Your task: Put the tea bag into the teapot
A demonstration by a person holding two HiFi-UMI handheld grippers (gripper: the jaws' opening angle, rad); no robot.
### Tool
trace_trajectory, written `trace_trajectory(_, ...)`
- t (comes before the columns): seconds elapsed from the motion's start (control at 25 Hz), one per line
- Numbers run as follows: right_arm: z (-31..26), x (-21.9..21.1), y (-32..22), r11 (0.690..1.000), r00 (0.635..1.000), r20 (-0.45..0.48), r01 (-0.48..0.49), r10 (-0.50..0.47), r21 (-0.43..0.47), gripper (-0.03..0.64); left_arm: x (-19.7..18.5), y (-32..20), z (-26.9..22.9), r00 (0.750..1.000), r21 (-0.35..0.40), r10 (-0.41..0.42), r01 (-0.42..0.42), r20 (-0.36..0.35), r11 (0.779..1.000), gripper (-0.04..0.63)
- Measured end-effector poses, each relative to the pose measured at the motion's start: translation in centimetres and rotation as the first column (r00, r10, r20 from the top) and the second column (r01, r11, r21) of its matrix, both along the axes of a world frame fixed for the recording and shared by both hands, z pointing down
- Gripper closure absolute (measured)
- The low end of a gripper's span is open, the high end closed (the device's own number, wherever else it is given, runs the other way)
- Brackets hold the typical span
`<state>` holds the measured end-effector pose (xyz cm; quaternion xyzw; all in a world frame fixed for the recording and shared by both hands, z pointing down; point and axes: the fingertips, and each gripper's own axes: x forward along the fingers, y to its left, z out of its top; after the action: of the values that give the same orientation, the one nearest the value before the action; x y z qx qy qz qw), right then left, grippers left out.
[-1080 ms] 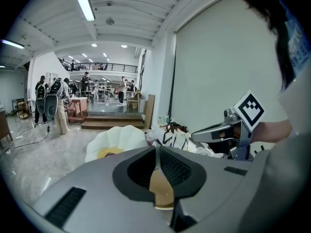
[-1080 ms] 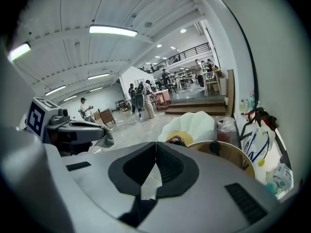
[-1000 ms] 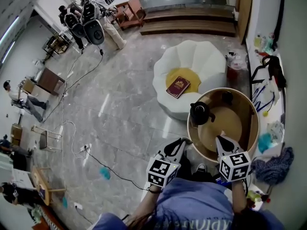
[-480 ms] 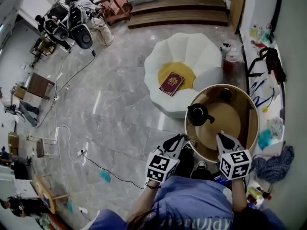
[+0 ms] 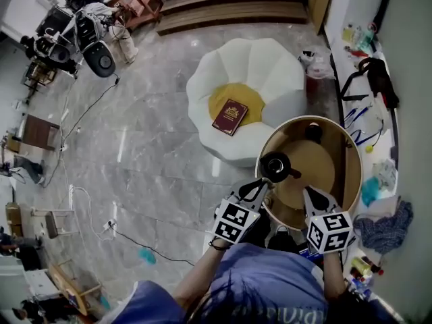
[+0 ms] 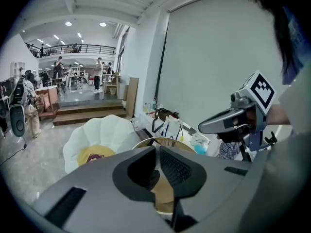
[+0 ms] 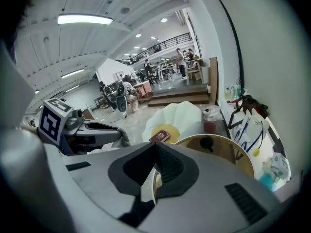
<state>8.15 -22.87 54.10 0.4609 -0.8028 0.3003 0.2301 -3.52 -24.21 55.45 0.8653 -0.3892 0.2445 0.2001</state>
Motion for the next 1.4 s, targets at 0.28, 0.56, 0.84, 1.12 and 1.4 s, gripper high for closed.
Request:
trace_trajectory(0.28, 0.8, -1.0, -2.6, 0.999, 0.999, -0.02, -0.044, 0.044, -0.018, 0.598, 0.3, -4.0, 4.1, 0.993, -0.039, 0.109, -0.107, 0.034, 0.993, 0.555)
trace_trajectory(0.56, 1.8, 0.0, -3.2, 0.989, 0.99, -0.025, -0.141, 0.14, -0.052, 0.598, 1.4, -7.1, 9.3, 0.974, -0.065, 0.191, -0.185, 0.12, 0.981, 0.555)
trace_trajectory(0.84, 3.6, -0.1, -2.6, 0.977, 0.983, -0.021, -0.185, 0.184, -0.108, 0.598, 3.6, -7.4, 14.9, 0.883, -0.103, 0.388, -0.374, 0.264, 0.922, 0.555)
trace_trajectory(1.12, 5.4, -0.5, -1.8, 0.963, 0.976, -0.014, -0.217, 0.217, -0.161, 0.598, 5.1, -7.8, 18.8, 0.764, -0.118, 0.503, -0.502, 0.405, 0.857, 0.555)
trace_trajectory(1.4, 6.7, 0.2, -1.5, 0.954, 0.972, -0.025, -0.234, 0.233, -0.186, 0.598, 5.7, -7.9, 21.4, 0.623, -0.167, 0.589, -0.601, 0.515, 0.781, 0.555)
